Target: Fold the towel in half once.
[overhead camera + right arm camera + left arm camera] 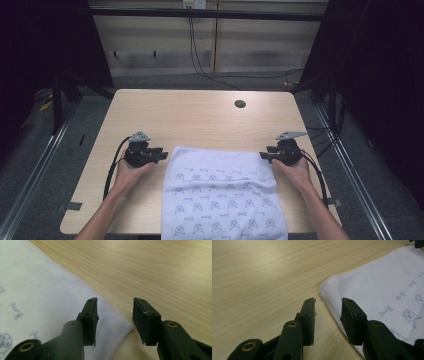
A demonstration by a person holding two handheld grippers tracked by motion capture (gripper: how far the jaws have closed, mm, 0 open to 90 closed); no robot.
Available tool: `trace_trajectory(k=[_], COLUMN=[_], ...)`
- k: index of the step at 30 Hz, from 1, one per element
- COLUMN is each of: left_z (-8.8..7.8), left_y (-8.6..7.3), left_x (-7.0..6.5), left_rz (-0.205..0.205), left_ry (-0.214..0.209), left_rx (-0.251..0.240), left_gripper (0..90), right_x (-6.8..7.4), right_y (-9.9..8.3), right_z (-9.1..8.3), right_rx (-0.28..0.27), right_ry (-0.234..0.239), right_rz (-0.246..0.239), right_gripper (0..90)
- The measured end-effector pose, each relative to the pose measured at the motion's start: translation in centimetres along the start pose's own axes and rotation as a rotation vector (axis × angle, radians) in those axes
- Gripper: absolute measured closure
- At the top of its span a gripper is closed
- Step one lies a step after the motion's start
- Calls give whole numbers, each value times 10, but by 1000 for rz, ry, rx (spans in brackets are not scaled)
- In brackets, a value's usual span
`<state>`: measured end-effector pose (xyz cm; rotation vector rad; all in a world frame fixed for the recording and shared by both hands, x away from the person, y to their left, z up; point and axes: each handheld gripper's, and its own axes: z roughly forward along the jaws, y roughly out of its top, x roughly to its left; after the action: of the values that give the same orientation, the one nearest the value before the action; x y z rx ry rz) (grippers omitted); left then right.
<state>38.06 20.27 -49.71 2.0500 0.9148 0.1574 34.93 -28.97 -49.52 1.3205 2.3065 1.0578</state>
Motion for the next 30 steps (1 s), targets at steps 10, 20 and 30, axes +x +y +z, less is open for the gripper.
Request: trace_trajectory(k=[10,20,30], left_z=[21,28,32], left_y=[4,6,7], left_x=[-18,-11,-15], left_rz=[96,43,83], left_ry=[34,58,15], left_rx=[74,25,40], left_gripper=[558,500,800], right_x=[8,6,16], right_y=[-4,-7,-12], right_z=[6,-3,-3], right_rx=[50,31,53], right_ry=[-7,6,5], right_rz=[-53,-47,-83], right_gripper=[487,517,692])
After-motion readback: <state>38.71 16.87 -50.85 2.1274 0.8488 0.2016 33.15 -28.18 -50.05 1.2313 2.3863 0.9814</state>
